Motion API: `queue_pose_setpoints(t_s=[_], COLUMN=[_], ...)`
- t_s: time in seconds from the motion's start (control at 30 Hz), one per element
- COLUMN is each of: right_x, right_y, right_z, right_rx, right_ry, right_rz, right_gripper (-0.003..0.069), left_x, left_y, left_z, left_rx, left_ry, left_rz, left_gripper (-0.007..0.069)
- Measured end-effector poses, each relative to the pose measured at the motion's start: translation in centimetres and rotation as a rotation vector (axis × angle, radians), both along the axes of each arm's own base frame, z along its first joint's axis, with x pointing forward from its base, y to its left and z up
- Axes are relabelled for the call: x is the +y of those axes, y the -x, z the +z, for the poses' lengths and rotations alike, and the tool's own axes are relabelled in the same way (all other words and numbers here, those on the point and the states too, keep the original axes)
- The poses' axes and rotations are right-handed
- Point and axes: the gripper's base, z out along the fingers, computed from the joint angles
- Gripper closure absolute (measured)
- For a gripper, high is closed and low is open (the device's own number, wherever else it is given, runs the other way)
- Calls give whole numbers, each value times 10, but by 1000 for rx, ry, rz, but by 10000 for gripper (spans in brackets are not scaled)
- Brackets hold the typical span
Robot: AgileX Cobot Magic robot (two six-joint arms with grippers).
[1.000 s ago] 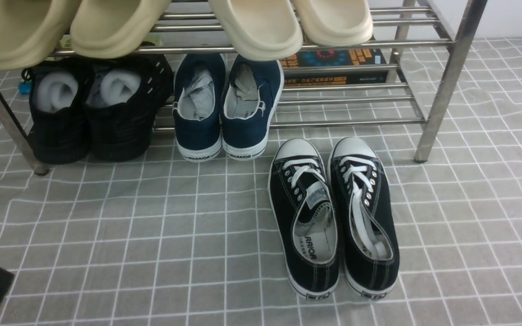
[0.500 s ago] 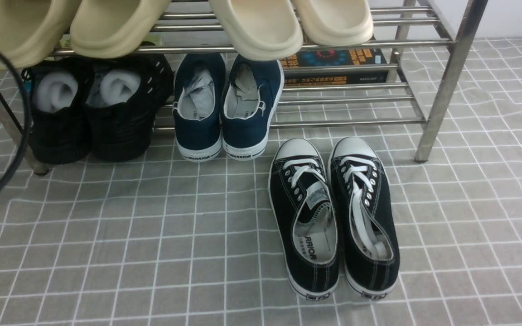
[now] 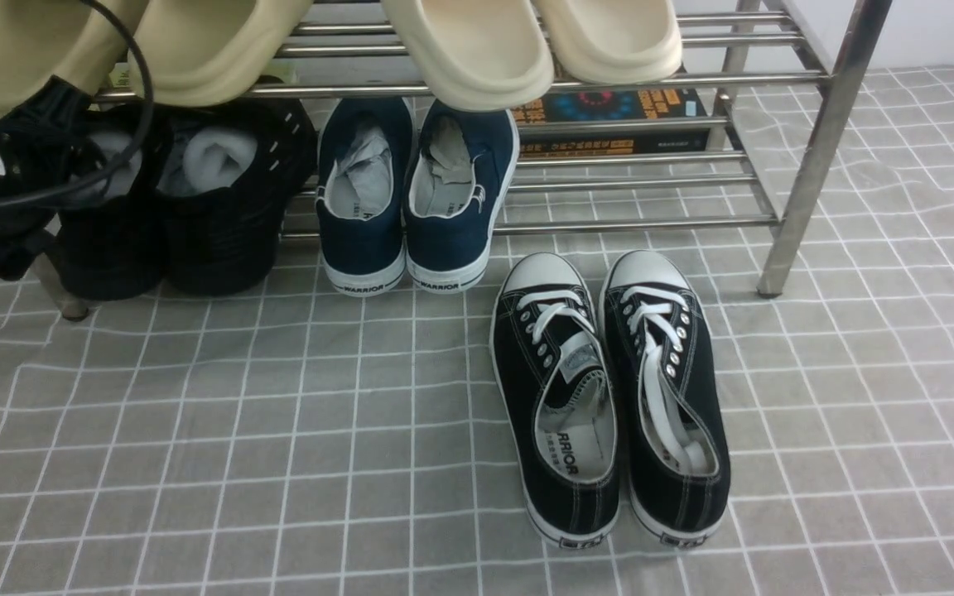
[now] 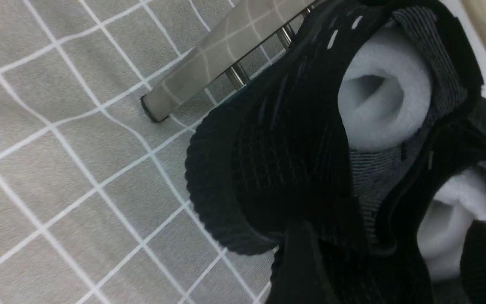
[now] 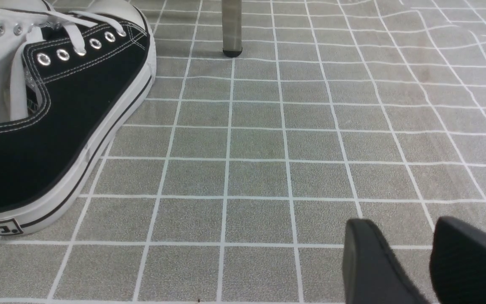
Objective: Take the shoes off the shelf with your hand from the grey coffee tablecloth.
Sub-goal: 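Grasp the leftmost shoe on the bottom shelf of the shoe rack with the left gripper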
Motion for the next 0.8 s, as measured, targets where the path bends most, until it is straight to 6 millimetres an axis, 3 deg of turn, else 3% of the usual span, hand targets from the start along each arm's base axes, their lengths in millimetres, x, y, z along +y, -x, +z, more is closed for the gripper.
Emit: queue_pose_setpoints(t_s=[0.4,0.57,0.67,0.73,0.8], right_x=[0,0,0,0,0], right_y=[0,0,0,0,0], right_z=[0,0,0,0,0], right_rx=[0,0,0,0,0], right_ry=[0,1,1,1,1], right_rz=[0,0,0,0,0], right_gripper=[420,420,420,420,420], left_x=[0,-1,0,0,0], left_y=[-24,-31,-31,-31,-31], left_z=[-46,-57,-62,-64,-64], left_rx=[98,116,144,153,155], left_ry=[5,4,0,-1,-2], left_rz=[11,4,12,14,14], left_gripper=[142,284,429,484,479])
